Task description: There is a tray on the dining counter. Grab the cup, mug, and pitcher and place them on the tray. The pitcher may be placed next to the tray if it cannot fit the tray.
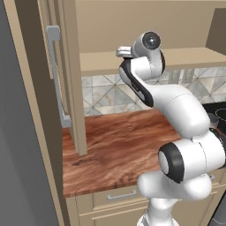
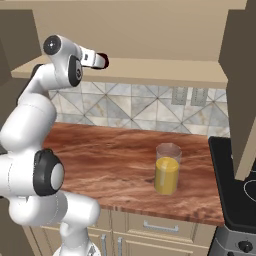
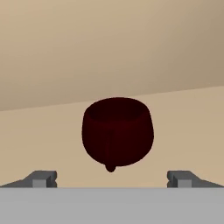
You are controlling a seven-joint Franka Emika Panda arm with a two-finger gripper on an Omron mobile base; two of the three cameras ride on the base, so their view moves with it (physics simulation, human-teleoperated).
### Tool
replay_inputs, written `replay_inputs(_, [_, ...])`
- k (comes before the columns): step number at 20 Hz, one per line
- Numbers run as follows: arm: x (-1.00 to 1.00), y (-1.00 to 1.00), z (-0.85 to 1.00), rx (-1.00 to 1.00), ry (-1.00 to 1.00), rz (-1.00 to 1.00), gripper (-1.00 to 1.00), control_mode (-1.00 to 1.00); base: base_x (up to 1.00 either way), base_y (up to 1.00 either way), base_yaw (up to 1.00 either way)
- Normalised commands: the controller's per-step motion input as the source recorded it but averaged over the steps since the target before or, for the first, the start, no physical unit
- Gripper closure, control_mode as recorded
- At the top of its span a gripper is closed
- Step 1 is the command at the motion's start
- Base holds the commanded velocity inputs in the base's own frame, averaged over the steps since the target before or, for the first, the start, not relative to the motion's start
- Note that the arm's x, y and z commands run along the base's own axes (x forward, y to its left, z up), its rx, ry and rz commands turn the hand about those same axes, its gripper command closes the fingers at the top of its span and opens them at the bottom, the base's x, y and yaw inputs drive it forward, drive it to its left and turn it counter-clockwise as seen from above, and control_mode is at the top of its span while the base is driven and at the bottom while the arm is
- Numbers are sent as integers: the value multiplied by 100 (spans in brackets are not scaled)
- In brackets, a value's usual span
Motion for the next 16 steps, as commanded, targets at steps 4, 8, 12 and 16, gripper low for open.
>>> replay_inputs(4, [11,0,0,0,0,0,-100,-100,0,0,0])
replay_inputs(8, [11,0,0,0,0,0,-100,-100,0,0,0])
replay_inputs(12, [13,0,0,0,0,0,-100,-100,0,0,0])
replay_inputs(16, [6,0,0,0,0,0,-100,-100,0,0,0])
